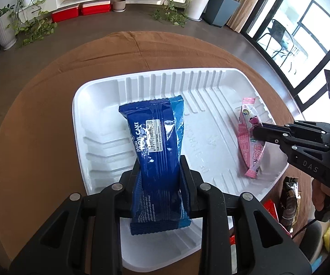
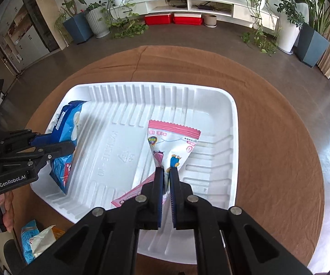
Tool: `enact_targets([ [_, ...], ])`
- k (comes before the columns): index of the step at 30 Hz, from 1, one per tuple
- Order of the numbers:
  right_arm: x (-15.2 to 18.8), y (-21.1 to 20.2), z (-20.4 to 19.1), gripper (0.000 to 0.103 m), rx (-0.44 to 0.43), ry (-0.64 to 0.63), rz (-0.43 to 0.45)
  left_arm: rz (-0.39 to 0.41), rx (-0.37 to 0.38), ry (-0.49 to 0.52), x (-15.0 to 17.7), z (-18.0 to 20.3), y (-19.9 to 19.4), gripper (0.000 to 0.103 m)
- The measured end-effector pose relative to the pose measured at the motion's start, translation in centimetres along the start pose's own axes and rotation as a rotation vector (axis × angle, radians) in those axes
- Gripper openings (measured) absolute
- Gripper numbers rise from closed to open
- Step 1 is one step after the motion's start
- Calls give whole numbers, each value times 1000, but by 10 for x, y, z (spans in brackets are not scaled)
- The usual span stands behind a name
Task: Organize snacks
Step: 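Carry the blue pack into the tray with the left tool while the right tool places the pink packet, then open both tools and lift them back toward the snack pile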
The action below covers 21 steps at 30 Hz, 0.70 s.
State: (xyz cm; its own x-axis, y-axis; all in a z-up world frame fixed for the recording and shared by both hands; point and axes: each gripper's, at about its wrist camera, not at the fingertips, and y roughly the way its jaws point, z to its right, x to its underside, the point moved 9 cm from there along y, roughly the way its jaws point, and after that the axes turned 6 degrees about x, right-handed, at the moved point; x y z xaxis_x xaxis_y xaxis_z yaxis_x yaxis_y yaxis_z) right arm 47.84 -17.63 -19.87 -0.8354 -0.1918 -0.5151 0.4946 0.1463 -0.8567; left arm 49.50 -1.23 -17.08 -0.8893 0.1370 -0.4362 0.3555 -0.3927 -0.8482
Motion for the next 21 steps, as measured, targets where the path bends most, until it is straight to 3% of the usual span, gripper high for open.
enact_targets([
  [4,2,4,7,10,0,36,-1,0,3,-7,0,1,15,34],
  [6,2,2,9,10,1,43,2,17,-7,-8,-2,0,14,53],
  [9,3,-8,9,21,-3,41,24,50,-14,-5,-4,0,3,64],
  [11,1,-20,12,48,0,50,58,80,-25,8,-6,3,-9,68],
  [15,-2,-61,21,65,-31,101,134,165,-26,29,0,11,-53,76],
  [17,1,-92,20,87,-85,117,211,220,-7,26,9,17,-76,87],
  [18,5,-111,20,91,-122,129,273,255,12,27,16,22,-89,95],
  [19,9,-125,19,99,-145,141,323,278,33,30,23,26,-99,99],
  [21,26,-154,18,103,-196,172,415,297,74,36,45,37,-114,103],
])
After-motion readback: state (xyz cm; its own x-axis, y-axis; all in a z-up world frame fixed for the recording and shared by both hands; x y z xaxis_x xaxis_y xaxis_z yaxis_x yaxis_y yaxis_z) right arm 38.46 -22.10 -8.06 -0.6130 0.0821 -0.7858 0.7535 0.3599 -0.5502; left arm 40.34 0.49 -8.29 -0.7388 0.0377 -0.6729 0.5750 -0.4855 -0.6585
